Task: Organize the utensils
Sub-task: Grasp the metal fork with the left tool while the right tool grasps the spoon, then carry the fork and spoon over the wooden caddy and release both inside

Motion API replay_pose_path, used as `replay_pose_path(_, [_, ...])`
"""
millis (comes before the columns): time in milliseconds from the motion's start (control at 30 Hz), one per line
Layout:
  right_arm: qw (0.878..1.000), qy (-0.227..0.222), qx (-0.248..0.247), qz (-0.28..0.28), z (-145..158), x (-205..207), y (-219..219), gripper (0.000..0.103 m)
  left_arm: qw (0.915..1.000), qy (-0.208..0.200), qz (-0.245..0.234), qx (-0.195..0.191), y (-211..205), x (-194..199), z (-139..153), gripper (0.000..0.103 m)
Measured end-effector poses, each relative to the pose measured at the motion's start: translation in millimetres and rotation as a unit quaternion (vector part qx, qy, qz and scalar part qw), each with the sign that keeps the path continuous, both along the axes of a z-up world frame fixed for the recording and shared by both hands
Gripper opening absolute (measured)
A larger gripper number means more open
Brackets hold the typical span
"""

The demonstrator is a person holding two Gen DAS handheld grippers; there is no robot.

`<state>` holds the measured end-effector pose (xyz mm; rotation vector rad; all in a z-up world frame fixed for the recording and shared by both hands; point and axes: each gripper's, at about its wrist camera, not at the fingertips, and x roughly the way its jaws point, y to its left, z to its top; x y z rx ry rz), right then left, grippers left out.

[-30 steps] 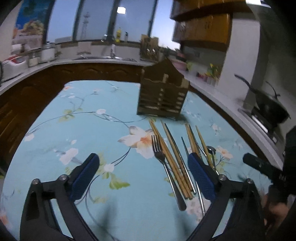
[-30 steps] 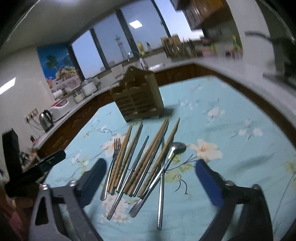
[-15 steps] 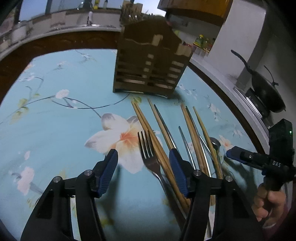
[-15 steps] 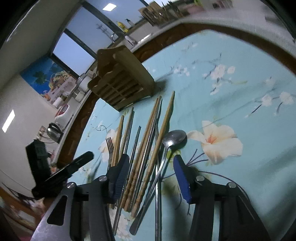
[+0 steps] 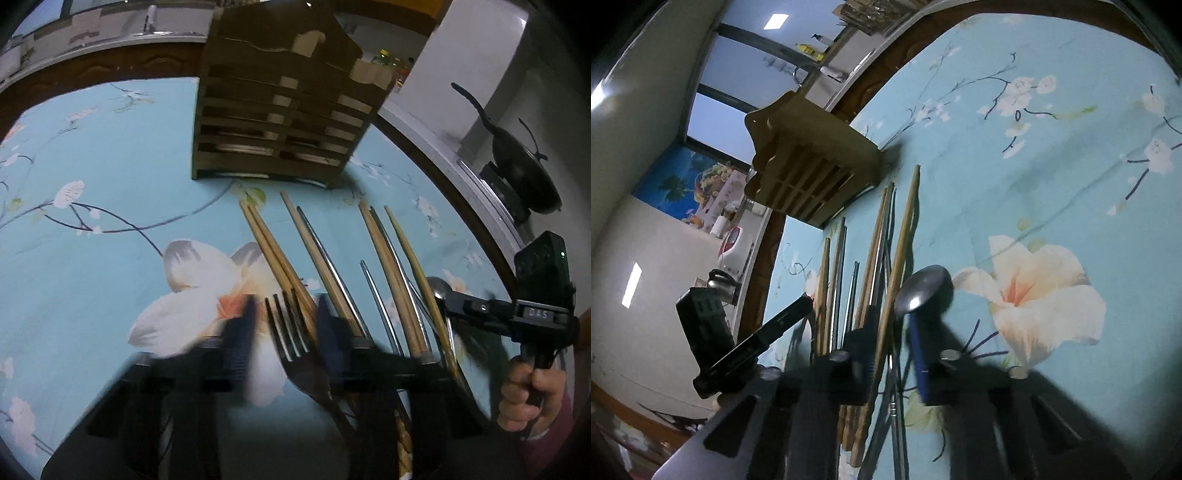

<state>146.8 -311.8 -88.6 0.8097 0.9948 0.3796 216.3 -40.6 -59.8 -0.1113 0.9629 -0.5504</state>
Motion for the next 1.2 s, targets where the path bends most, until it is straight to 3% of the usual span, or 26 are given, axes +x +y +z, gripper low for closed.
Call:
replay_pose_path(67, [1.000, -0.005, -0.003, 0.001, 2.2, -1.7, 0.0, 0.002, 1.0000, -0.004, -0.005, -0.005, -1.2, -1.1, 0.5, 0.014])
replay_pose_path(167, [1.000, -0.022, -0.013, 0.004, 11.5, -6.3, 2.5, 0.002, 0.9998, -0.015, -0.011, -0.001, -2.8, -8.6, 6.6, 0.002])
replay_pose_path(767, [0.981, -0.151, -0.122, -0.025, 107.9, -25.7, 5.4, 0.003, 0.9930, -0.113, 0.036, -0.007, 28.7, -55.9, 81.6, 0.002])
replay_pose_path(1000, [0.967, -0.201, -0.154, -0.027, 136.1, -19.2, 15.3, 0.003, 0.9847, -0.152, 0.085, -0.010, 44.0, -52.5, 110.2, 0.002])
replay_pose_path(1200, [0.955, -0.235, -0.176, -0.032, 154.8, 1.5, 27.3, 0.003, 0.9704, -0.204, 0.129, -0.004, 51.1, -33.9, 147.3, 0.002])
